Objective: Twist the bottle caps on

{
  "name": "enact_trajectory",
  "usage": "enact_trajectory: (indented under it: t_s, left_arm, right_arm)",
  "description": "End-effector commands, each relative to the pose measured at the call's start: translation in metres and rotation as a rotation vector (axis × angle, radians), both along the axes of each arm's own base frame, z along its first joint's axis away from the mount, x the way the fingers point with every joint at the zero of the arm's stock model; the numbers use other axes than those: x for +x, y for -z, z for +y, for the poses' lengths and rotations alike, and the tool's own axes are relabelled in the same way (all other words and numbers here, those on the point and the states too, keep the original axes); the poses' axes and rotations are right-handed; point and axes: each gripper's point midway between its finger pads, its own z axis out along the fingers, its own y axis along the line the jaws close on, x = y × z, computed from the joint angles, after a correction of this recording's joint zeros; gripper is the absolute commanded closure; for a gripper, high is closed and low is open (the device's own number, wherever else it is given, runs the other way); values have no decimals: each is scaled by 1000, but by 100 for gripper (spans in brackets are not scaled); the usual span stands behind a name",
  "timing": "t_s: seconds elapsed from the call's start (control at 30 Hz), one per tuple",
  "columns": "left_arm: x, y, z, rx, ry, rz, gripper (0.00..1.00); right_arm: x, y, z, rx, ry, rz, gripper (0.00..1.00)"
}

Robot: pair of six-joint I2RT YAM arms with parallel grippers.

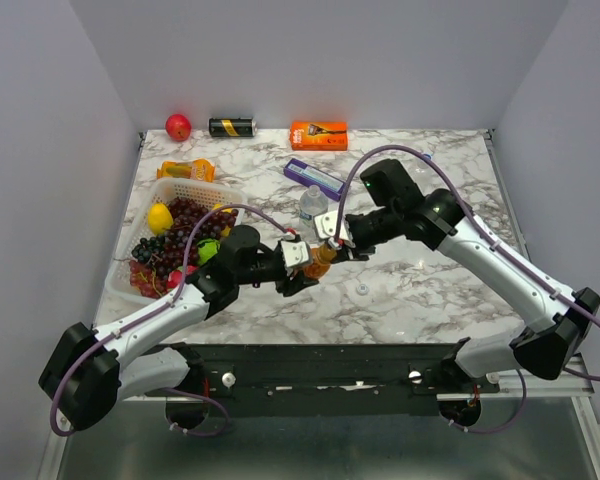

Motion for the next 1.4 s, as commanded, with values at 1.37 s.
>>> enact_trajectory:
  t_s: [1.37]
  left_arm:
    - [81,-46,39,-88,-566,-230,100]
  right_arm:
    - [27,-11,82,-77,715,928,57]
